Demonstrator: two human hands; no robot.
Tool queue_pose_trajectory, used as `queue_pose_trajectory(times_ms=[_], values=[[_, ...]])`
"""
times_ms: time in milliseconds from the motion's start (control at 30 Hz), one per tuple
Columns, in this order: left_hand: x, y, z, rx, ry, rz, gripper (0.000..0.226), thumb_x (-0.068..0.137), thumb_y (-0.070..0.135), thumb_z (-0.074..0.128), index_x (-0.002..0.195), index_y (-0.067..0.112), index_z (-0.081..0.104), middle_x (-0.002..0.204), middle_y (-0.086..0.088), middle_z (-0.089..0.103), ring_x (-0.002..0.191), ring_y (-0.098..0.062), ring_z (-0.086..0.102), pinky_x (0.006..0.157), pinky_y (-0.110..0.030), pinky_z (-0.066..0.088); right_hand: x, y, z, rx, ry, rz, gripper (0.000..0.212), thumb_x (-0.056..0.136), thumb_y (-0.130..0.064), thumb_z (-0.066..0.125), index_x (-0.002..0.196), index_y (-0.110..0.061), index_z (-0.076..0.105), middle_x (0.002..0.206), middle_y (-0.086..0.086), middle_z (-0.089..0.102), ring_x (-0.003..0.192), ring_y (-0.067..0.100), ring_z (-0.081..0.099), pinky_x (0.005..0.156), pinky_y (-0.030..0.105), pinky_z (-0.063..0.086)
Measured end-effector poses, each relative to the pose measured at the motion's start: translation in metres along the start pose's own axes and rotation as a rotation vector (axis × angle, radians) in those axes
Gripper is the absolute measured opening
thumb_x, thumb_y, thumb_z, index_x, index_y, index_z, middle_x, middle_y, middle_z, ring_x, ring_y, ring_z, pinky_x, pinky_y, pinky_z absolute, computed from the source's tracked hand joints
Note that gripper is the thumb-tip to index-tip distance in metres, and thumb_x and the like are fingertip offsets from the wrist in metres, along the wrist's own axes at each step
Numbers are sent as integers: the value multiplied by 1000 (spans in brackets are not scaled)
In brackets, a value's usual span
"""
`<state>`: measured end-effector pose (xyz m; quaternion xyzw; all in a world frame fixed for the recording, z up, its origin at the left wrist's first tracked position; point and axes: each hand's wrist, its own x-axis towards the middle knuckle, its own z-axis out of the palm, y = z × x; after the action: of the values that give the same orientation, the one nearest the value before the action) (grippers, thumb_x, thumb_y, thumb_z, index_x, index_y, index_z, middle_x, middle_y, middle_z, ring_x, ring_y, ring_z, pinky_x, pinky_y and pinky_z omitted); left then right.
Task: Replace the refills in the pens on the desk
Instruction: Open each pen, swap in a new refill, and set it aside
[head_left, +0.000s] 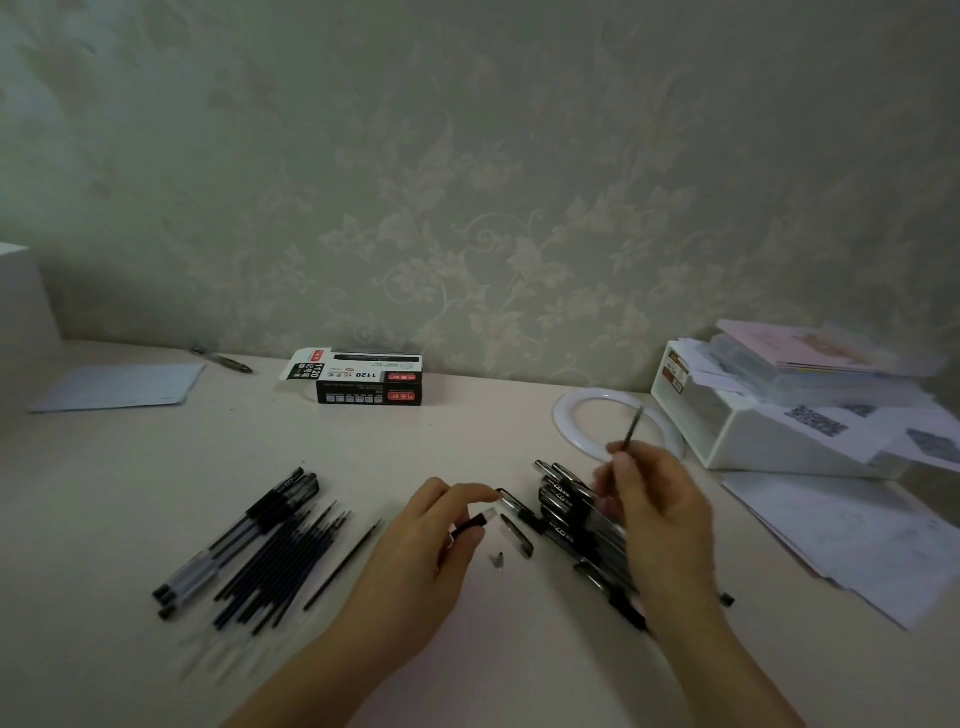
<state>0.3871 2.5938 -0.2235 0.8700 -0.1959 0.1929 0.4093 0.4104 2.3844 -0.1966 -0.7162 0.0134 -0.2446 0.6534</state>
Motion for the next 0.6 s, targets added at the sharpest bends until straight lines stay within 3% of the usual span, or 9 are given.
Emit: queue_pose_trajectory(times_ms=[100, 233, 333, 600], values=[[0, -2, 0, 10, 6, -26, 29, 96, 22, 55, 118, 41, 55, 96, 20, 47, 77, -10, 54, 66, -15, 44, 8, 6, -24, -518, 52, -272, 15, 93, -17, 63, 99, -27, 73, 85, -15, 66, 79, 3, 61, 66, 11, 47], [0, -4, -1, 25, 8, -66, 25, 96, 22, 55, 114, 39, 58, 95, 23, 47, 78, -6, 53, 68, -11, 41, 11, 23, -36, -881, 33, -209, 18, 94, -10, 61, 105, -13, 75, 94, 1, 65, 83, 23, 59, 73, 35, 50], [0, -4, -2, 16, 1, -78, 23, 96, 22, 56, 111, 39, 59, 95, 22, 48, 79, -5, 53, 68, -12, 42, 11, 25, -35, -1009, 5, -198, 19, 94, -11, 59, 103, -15, 75, 92, 7, 67, 83, 30, 58, 75, 43, 50], [1, -1, -6, 74, -7, -81, 22, 96, 21, 55, 114, 32, 58, 97, 21, 47, 81, 2, 52, 69, -7, 40, 10, 27, -33, -1038, -6, -186, 18, 96, -17, 58, 99, -14, 75, 87, 6, 68, 81, 30, 58, 72, 41, 48]])
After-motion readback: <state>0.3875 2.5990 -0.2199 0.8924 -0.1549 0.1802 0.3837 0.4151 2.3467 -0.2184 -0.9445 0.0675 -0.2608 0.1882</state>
